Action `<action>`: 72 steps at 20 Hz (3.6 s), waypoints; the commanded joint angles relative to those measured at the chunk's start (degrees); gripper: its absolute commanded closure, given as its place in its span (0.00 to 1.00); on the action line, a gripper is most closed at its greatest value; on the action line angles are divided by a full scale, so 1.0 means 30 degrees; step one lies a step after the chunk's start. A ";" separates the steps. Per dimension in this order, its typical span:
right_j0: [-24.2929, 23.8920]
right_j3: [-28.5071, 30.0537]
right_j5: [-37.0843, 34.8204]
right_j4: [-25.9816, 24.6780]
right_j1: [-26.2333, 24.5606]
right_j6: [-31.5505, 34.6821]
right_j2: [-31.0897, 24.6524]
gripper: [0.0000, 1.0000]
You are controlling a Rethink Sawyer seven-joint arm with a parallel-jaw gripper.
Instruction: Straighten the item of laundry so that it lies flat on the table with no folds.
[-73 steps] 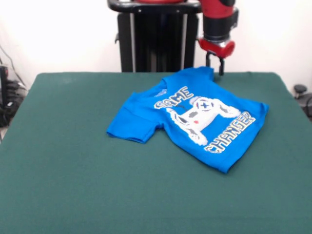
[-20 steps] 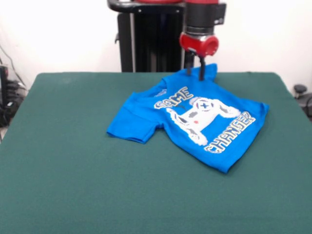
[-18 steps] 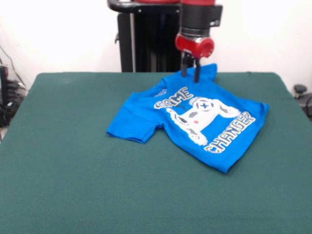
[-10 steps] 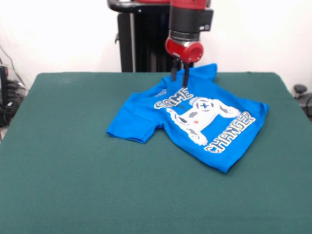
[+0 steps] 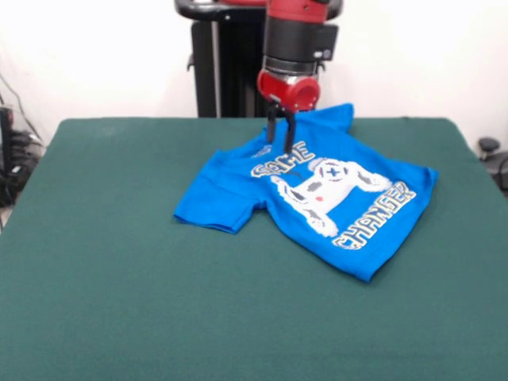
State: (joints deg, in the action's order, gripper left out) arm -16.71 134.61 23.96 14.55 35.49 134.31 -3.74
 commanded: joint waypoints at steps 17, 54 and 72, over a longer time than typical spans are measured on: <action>0.1023 -0.4593 -0.1736 0.1362 -0.2170 0.1921 0.0361 0.00; 0.0893 -0.3275 0.1897 -0.1796 -0.3064 0.2934 0.2265 0.00; 0.0842 -0.1976 0.1499 -0.2034 -0.1917 0.4842 0.0142 0.00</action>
State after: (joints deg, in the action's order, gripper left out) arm -15.08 128.38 31.18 5.48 30.61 134.31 3.50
